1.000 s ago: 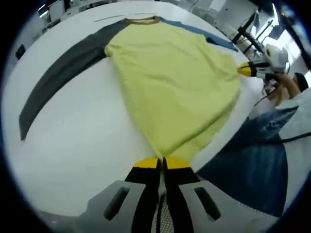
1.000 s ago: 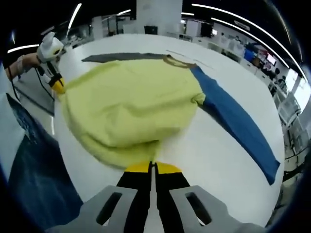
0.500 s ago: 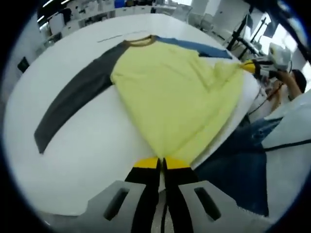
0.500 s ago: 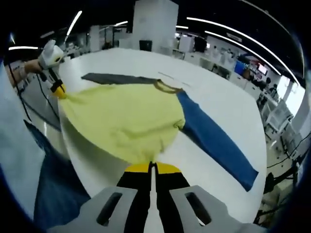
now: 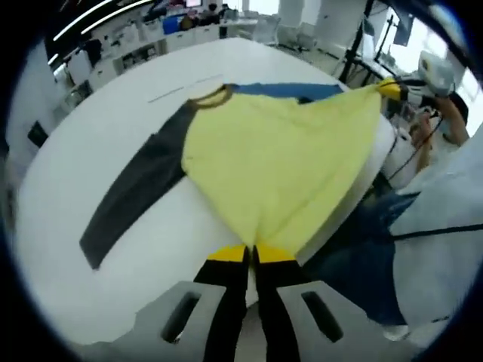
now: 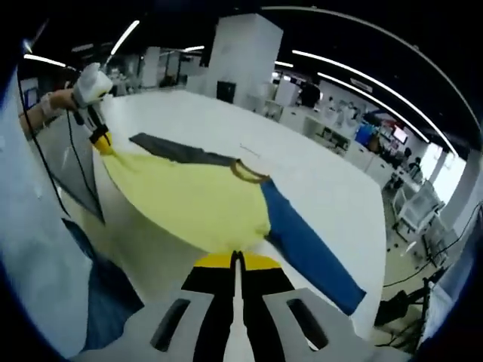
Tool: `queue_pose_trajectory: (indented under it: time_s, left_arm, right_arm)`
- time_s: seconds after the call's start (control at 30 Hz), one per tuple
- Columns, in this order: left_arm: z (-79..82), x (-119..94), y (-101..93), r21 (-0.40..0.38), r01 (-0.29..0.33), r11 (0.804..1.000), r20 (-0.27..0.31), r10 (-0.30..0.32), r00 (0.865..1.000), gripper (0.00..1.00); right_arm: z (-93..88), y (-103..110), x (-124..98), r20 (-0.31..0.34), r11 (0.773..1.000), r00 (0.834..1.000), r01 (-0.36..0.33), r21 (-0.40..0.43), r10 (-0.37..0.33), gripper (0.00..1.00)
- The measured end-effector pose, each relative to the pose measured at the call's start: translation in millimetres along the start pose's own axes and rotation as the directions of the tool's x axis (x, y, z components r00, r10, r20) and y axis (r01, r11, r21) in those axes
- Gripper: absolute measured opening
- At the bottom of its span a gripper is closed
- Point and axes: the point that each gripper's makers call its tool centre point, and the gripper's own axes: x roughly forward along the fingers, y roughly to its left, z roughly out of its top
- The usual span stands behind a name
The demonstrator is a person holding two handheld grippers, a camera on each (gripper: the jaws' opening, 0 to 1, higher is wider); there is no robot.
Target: Fold the garment on the visible template until the final outline fits inside the template.
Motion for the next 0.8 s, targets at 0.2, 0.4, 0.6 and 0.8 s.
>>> queue_pose_trajectory:
  time_s: [0.2,0.4,0.6,0.8]
  left_arm:
    - [-18.2,4.3,-1.9,0.010,0.014,1.000,-0.067,-0.013,0.998,0.00]
    - [-45.5,11.9,-1.3,-0.005,0.024,1.000,-0.147,-0.024,0.989,0.00]
    - [-68.7,23.7,-10.8,-0.028,0.056,0.998,-0.221,-0.061,0.973,0.00]
    - [-83.3,35.9,-15.6,-0.035,0.077,0.996,-0.266,-0.083,0.960,0.00]
  right_arm:
    - [-11.0,18.4,-6.3,-0.040,0.999,0.998,-0.037,0.012,0.038,0.02]
    - [-36.6,45.9,-1.4,-0.099,0.992,0.988,-0.110,0.062,0.115,0.02]
    - [-52.9,64.0,6.0,-0.138,0.984,0.977,-0.154,0.084,0.165,0.02]
    - [-71.1,75.6,15.3,-0.179,0.974,0.961,-0.192,0.118,0.211,0.02]
